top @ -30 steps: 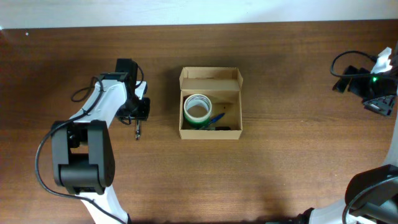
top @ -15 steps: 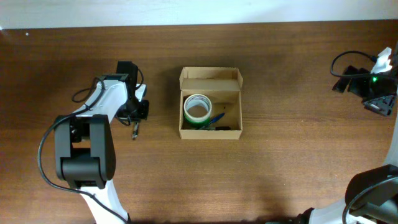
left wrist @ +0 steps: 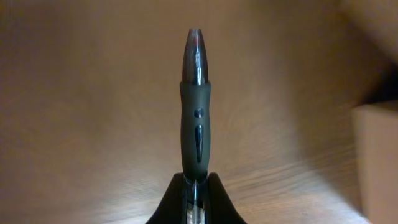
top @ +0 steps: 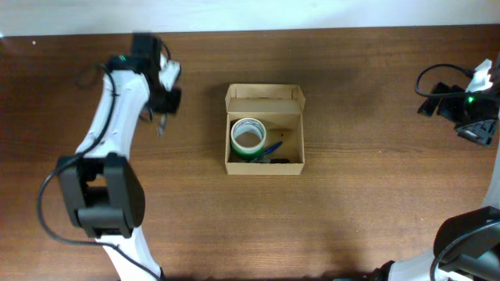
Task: Pack container
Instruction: 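Carry the grey pen with the left gripper and drop it into the box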
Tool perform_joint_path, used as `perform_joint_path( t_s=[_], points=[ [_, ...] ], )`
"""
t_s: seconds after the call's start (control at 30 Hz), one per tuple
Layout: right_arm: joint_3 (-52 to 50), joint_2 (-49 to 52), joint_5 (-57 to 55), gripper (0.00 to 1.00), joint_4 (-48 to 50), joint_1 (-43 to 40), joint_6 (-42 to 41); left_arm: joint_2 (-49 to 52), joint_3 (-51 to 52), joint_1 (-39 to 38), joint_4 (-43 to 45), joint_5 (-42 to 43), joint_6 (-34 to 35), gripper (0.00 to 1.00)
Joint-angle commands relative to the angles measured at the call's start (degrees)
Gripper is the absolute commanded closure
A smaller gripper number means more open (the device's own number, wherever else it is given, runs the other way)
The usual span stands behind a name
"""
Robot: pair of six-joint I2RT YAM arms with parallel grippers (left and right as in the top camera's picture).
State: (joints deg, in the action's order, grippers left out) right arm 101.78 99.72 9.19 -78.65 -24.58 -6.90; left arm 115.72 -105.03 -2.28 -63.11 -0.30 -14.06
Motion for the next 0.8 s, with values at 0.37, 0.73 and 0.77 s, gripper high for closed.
perform_joint_path(
  t_s=[0.37, 0.73, 0.77],
  points=[
    [-0.26, 0.31, 0.52, 0.01, 0.02, -0.20, -0.04, -8.68, -12.55, -24.63, -16.28, 6.71, -38.64, 0.98],
    [-0.26, 0.31, 0.52, 0.01, 0.02, -0.20, -0.04, -2.75, -1.86, -32.35, -10.58, 6.51, -39.36, 0.98],
    [-0.26, 0.31, 0.52, 0.01, 0.02, -0.20, -0.04, -2.23, -1.36, -32.46, -10.27, 6.49, -39.36, 0.98]
  ],
)
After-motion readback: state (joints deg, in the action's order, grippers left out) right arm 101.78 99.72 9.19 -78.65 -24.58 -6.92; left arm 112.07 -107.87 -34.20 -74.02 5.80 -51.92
